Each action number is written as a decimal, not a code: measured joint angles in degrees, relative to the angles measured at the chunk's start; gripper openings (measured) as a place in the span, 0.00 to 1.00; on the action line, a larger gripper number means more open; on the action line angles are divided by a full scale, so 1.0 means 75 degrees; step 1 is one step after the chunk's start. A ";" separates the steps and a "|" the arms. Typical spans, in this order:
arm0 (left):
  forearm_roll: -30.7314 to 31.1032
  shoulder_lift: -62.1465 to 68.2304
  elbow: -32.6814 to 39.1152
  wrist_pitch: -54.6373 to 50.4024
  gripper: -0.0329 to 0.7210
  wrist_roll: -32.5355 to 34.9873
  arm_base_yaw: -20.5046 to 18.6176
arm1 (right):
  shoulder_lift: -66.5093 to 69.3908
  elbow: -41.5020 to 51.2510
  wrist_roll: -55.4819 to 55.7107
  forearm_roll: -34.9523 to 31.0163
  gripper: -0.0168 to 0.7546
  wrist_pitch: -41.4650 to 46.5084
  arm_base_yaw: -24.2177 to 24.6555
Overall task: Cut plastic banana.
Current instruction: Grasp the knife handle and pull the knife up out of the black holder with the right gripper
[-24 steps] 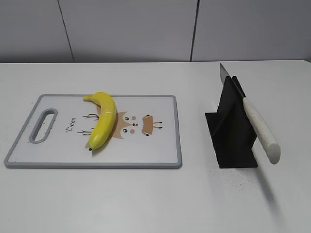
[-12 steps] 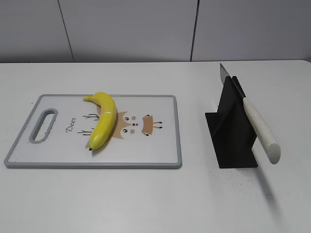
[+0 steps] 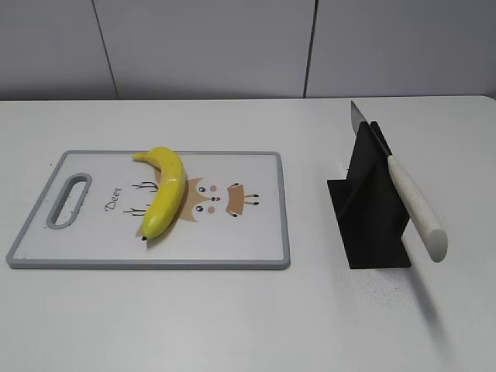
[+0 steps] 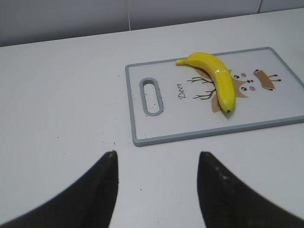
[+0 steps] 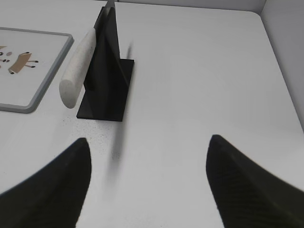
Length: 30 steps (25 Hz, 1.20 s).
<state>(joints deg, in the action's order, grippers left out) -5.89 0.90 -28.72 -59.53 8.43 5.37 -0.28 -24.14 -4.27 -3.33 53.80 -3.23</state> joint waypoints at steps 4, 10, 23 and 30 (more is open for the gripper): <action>0.0000 0.0000 0.0000 0.0000 0.73 0.0000 0.0000 | 0.0000 0.0000 0.0000 -0.0006 0.78 0.0000 0.0000; 0.0000 0.0000 0.0000 0.0000 0.73 0.0000 0.0000 | 0.0000 0.0000 0.0000 -0.0006 0.78 0.0000 0.0000; 0.0000 0.0000 0.0000 0.0000 0.86 0.0005 0.0000 | 0.0000 0.0000 0.0000 -0.0065 0.78 0.0000 0.0000; 0.0000 0.0000 0.0000 0.0000 0.85 -0.0001 0.0000 | 0.0000 0.0000 0.0000 -0.0166 0.79 0.0000 0.0000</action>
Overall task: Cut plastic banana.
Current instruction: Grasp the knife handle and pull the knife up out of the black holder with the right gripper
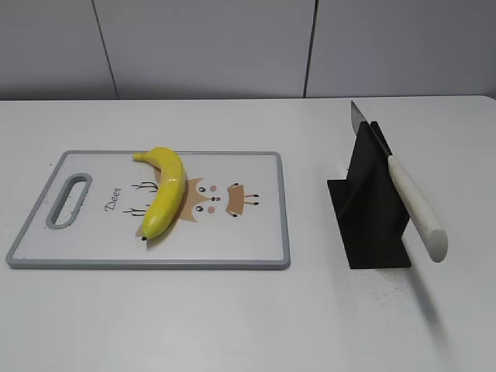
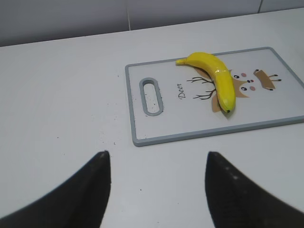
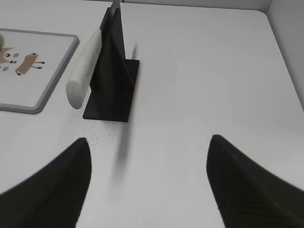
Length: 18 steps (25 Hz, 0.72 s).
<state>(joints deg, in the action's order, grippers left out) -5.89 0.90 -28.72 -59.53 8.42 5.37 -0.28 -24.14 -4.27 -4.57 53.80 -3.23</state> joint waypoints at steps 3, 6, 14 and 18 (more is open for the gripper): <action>0.0000 0.0000 0.0000 0.0000 0.84 0.0000 0.0000 | 0.0389 -0.0202 0.0000 -0.0038 0.84 0.0169 0.0000; 0.0000 0.0000 0.0000 0.0000 0.83 0.0000 0.0000 | 0.1133 -0.0626 0.0000 -0.0040 0.86 0.0273 0.0000; 0.0000 0.0000 0.0000 0.0000 0.83 0.0000 0.0000 | 0.3631 -0.2188 0.0000 -0.0158 0.83 0.0874 0.0000; 0.0000 0.0000 0.0000 0.0000 0.83 0.0007 0.0000 | 0.4573 -0.2961 0.0023 -0.0485 0.78 0.1214 -0.0008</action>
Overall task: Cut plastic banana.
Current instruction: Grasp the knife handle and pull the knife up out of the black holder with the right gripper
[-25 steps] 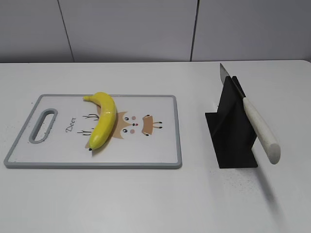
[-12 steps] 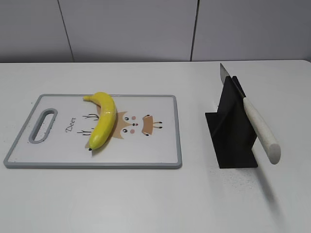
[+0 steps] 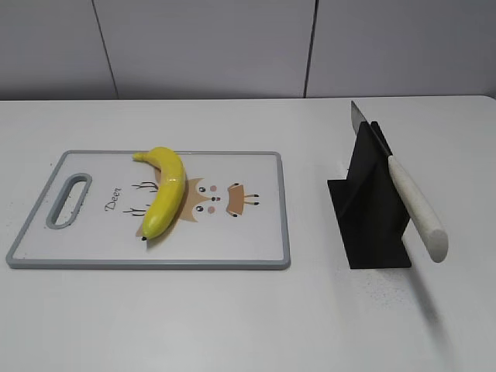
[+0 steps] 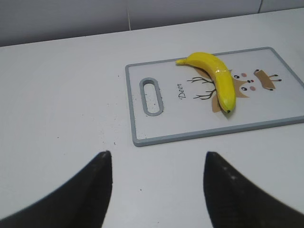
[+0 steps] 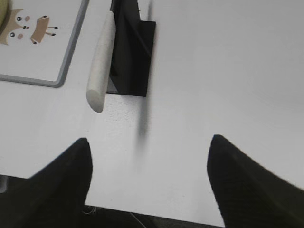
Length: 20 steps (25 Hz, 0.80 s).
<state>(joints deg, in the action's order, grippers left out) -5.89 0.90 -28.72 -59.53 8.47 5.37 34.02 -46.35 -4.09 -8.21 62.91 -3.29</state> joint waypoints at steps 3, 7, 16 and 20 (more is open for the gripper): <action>0.0000 0.0000 0.0000 0.0000 0.83 0.0000 0.0000 | 0.0753 -0.0609 0.0186 -0.0283 0.77 0.0524 -0.0008; 0.0000 0.0000 0.0000 0.0000 0.83 0.0000 0.0000 | 0.1678 -0.1105 0.0263 -0.0519 0.77 0.0660 -0.0159; 0.0000 0.0000 0.0000 0.0000 0.83 -0.0006 0.0000 | 0.3670 -0.1887 0.0263 -0.0578 0.77 0.0732 -0.1247; -0.0005 0.0000 0.0000 0.0000 0.83 0.0001 0.0000 | 0.4663 -0.2311 0.0270 -0.0578 0.76 0.0732 -0.1750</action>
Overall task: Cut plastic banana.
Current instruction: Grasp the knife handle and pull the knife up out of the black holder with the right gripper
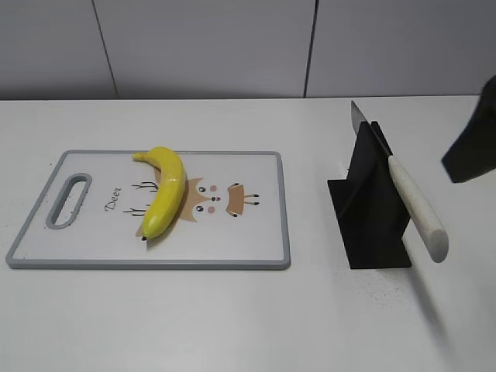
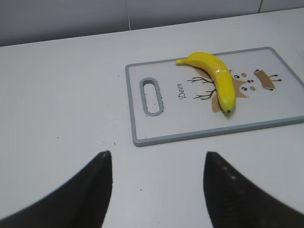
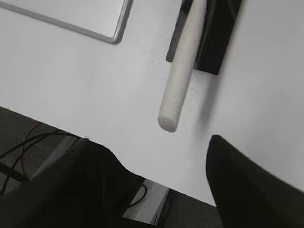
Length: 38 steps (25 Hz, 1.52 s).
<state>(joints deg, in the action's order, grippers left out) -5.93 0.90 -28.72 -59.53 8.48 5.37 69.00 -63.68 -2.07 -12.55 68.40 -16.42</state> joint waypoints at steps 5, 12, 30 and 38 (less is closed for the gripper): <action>0.0000 0.0000 0.0000 0.0000 0.83 -0.0001 0.0000 | 0.1077 -0.0264 0.0144 0.0314 0.77 -0.0007 -0.0639; 0.0000 0.0000 0.0000 0.0000 0.83 -0.0001 0.0000 | 0.2016 -0.0281 0.1003 0.1244 0.76 -0.0007 -0.0957; 0.0000 0.0000 0.0000 0.0000 0.83 -0.0008 0.0000 | 0.3818 -0.0295 0.1796 0.1612 0.42 -0.0366 -0.0965; 0.0000 0.0000 0.0000 0.0000 0.83 -0.0008 0.0000 | 0.3827 -0.0295 0.2153 0.1527 0.28 -0.0366 -0.0980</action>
<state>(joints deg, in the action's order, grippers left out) -5.93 0.90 -28.72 -59.53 8.42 5.37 97.70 -65.90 14.07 -1.09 65.65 -23.77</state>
